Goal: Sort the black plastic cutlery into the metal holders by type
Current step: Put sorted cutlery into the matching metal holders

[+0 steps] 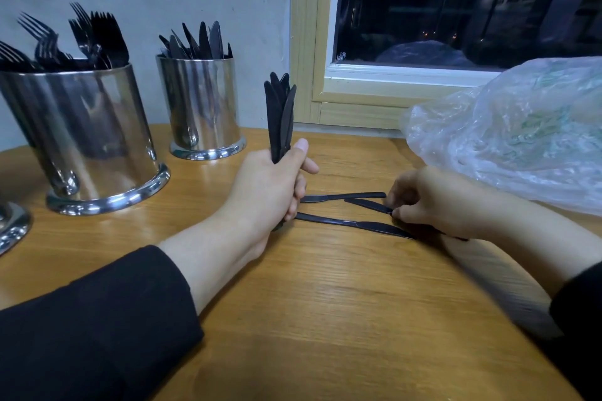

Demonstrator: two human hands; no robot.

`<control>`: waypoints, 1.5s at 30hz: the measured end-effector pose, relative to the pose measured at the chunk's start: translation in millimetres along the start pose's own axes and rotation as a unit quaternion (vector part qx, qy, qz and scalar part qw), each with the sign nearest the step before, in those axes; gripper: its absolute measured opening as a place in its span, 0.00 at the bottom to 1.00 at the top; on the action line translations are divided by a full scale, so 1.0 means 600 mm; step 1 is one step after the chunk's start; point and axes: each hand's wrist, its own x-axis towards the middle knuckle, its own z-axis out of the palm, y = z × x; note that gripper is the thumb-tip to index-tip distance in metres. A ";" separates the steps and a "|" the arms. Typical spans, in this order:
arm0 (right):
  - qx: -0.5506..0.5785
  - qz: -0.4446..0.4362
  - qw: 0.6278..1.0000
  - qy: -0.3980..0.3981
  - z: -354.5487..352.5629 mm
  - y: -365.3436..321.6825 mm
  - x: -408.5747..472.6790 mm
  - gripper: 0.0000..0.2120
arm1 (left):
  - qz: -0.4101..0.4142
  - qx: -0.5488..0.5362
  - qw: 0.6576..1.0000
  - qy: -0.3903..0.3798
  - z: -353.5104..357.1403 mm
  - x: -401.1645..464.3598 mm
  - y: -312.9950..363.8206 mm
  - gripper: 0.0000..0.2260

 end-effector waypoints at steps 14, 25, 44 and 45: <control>-0.162 0.041 0.985 0.034 0.016 -0.052 -0.001 0.08 | 0.005 0.007 1.000 -0.009 0.000 0.001 -0.006 0.17; 0.239 -0.146 0.947 0.160 0.046 -0.089 -0.018 0.10 | -0.034 -0.066 0.994 -0.076 0.023 -0.006 -0.014 0.11; 0.015 -0.156 0.985 0.071 0.079 -0.033 0.055 0.18 | 0.141 0.055 0.981 0.124 -0.012 0.026 -0.002 0.11; 0.008 -0.170 0.984 0.049 0.078 -0.035 0.053 0.19 | 0.139 0.066 0.981 0.117 -0.013 0.027 -0.006 0.10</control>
